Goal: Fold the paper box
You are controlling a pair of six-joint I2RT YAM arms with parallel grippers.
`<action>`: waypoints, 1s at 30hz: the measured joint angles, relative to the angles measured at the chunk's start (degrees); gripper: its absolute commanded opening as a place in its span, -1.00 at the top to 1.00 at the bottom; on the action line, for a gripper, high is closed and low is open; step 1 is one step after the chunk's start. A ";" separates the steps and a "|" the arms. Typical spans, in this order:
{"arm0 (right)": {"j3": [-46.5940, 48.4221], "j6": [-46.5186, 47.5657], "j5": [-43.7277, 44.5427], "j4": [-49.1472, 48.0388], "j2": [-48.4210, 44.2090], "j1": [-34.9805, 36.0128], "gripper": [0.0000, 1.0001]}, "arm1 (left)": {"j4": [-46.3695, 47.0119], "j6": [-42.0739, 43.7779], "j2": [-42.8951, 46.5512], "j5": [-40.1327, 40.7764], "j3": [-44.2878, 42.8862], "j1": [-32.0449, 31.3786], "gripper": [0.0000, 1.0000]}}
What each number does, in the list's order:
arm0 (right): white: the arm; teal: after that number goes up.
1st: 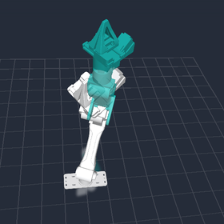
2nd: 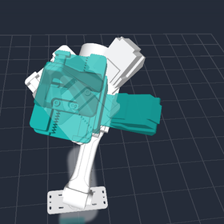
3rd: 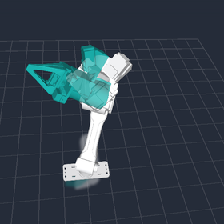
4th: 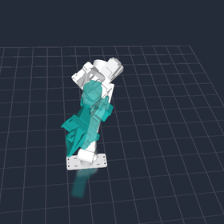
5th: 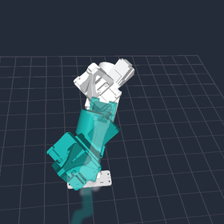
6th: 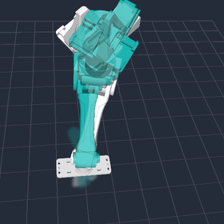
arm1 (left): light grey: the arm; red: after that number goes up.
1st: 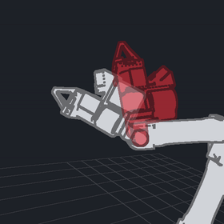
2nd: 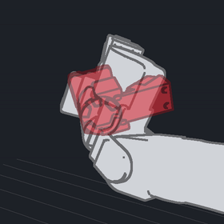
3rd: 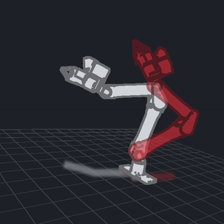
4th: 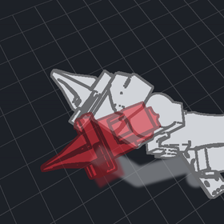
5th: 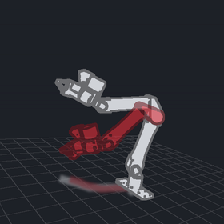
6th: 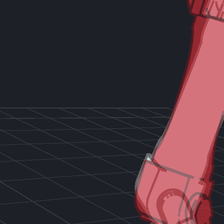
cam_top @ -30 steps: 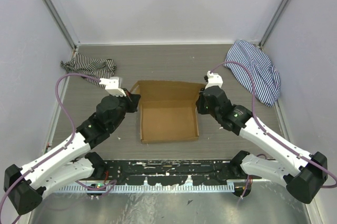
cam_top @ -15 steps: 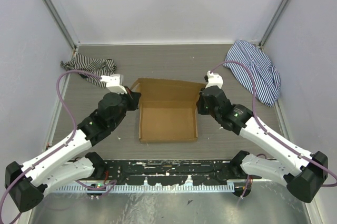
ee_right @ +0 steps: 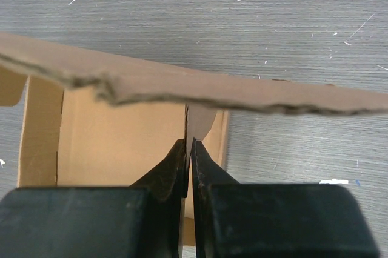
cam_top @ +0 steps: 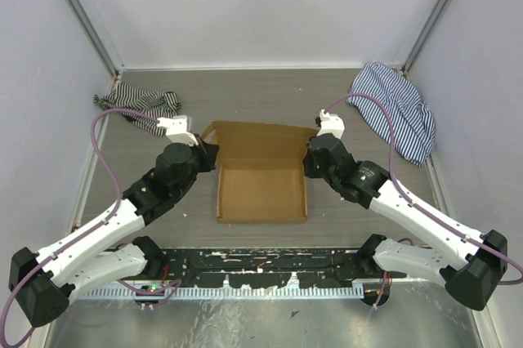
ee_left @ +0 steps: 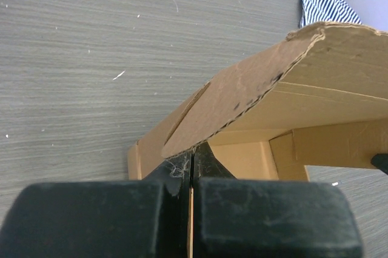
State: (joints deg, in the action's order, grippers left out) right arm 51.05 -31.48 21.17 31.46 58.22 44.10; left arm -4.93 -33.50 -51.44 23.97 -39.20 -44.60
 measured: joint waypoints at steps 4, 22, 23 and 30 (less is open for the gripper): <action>-0.17 -0.63 1.51 -0.22 0.07 1.20 0.81 | 0.42 -1.18 1.01 -0.07 2.34 0.09 0.95; -3.48 -2.89 6.84 -1.73 -1.49 5.75 0.81 | 0.02 -5.60 11.26 -4.11 9.62 0.02 0.85; -3.85 -3.08 6.91 -1.79 -1.86 6.01 0.81 | 0.00 -5.90 11.63 -4.17 9.86 -0.02 0.85; -4.22 -4.11 8.13 -1.46 -2.36 7.61 0.81 | -0.83 -6.29 11.34 -3.87 9.27 -0.11 0.87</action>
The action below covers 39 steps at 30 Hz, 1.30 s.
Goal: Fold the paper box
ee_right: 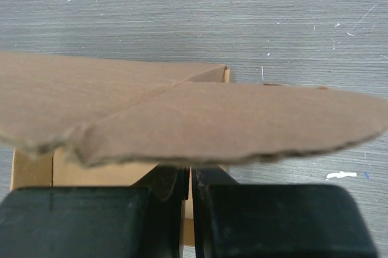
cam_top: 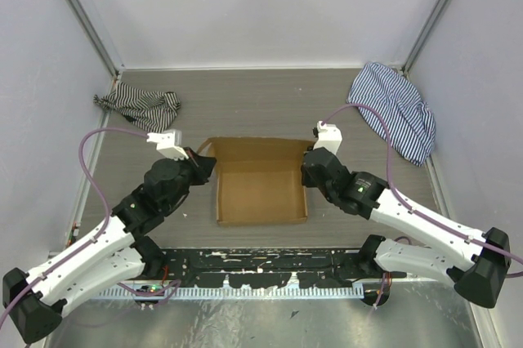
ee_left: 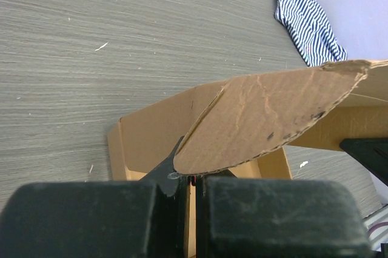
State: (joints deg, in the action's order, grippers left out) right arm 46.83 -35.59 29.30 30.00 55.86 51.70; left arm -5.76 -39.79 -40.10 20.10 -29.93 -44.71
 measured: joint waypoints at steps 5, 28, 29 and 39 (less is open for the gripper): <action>1.53 -0.44 0.63 1.49 1.29 0.13 0.81 | -0.42 -0.15 -3.96 -0.02 -2.58 0.00 0.88; 4.42 -5.29 3.65 5.01 3.87 0.81 0.80 | -5.11 -2.45 -4.00 1.14 -5.22 -0.61 0.87; 4.63 -5.33 3.67 5.44 3.96 0.83 0.80 | -5.20 -2.47 -4.33 1.14 -5.46 -0.61 0.87; 6.73 -6.49 3.91 7.17 6.10 0.85 0.80 | -4.66 -5.14 -6.34 2.01 -6.12 -0.61 0.88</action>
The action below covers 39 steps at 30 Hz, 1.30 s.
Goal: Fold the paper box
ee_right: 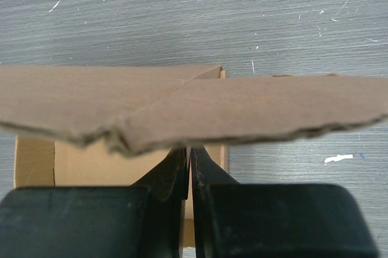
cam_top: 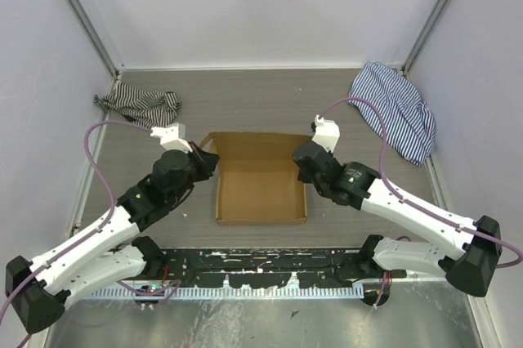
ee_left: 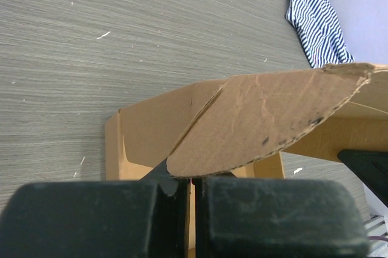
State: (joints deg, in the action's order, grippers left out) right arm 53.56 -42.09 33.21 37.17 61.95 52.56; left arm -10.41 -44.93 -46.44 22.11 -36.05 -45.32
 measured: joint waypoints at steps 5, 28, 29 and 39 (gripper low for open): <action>0.17 -0.90 0.39 -0.02 0.48 -0.02 0.79 | 0.17 -0.33 -2.58 0.09 -1.38 0.04 0.86; -6.71 -2.29 -3.54 0.44 -6.86 2.10 -0.28 | -11.80 0.26 11.02 -7.13 6.32 -0.59 0.35; -6.75 -2.25 -4.26 0.74 -7.30 2.23 -0.35 | -12.72 0.09 11.41 -7.50 6.43 -0.59 0.34; -6.75 -1.36 -14.43 6.88 -16.55 2.84 -0.39 | -27.52 -2.71 22.73 -8.59 5.49 -0.59 0.31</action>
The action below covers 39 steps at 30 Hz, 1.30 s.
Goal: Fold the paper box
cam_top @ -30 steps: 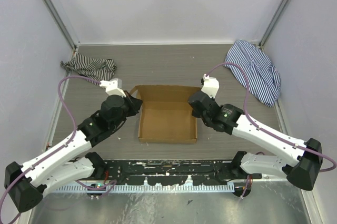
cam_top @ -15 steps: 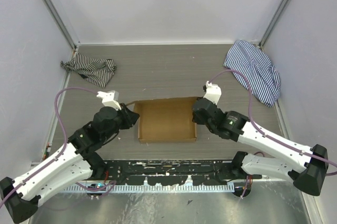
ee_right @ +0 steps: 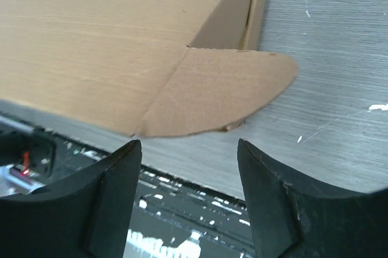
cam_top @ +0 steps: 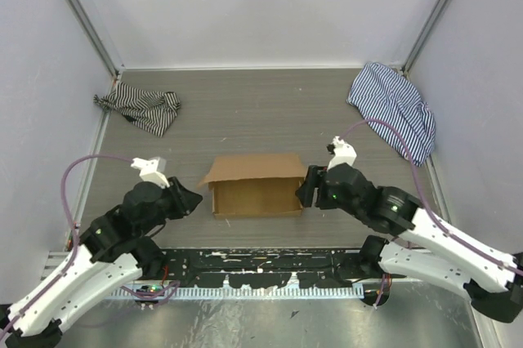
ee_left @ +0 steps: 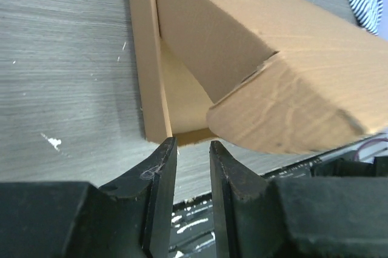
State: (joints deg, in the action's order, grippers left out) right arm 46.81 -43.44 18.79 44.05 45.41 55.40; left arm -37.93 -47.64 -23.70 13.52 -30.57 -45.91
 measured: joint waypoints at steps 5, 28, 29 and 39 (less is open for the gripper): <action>0.11 -0.15 -3.74 1.66 -12.13 0.00 -0.26 | -8.20 -2.93 11.69 -0.09 -2.60 0.00 0.33; 12.39 5.27 5.01 -4.09 23.54 0.00 0.94 | 3.65 5.75 -21.77 3.32 -11.45 0.00 0.36; 12.07 5.33 4.83 -4.70 24.39 0.00 0.94 | 4.26 6.08 -22.32 3.17 -11.02 0.00 0.37; 7.80 5.66 2.29 -10.29 35.21 -0.13 0.95 | 8.07 9.11 -32.96 0.90 -9.49 0.00 0.37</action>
State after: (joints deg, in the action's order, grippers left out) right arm 54.61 -37.78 21.08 33.76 80.62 55.27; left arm -29.87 -38.52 -56.66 14.41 -40.05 -45.91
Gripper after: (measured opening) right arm 0.046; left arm 0.317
